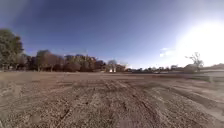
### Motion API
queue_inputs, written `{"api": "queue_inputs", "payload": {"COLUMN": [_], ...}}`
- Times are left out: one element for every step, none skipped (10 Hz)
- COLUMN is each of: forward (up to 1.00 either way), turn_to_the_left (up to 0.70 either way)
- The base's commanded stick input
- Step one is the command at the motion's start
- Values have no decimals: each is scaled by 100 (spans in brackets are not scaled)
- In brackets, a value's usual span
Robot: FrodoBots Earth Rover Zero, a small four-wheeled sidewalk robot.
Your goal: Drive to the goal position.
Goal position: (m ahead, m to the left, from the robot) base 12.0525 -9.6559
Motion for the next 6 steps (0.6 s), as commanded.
{"api": "queue_inputs", "payload": {"forward": [50,50,50,50,50,50], "turn_to_the_left": [0,0,0,0,0,0]}}
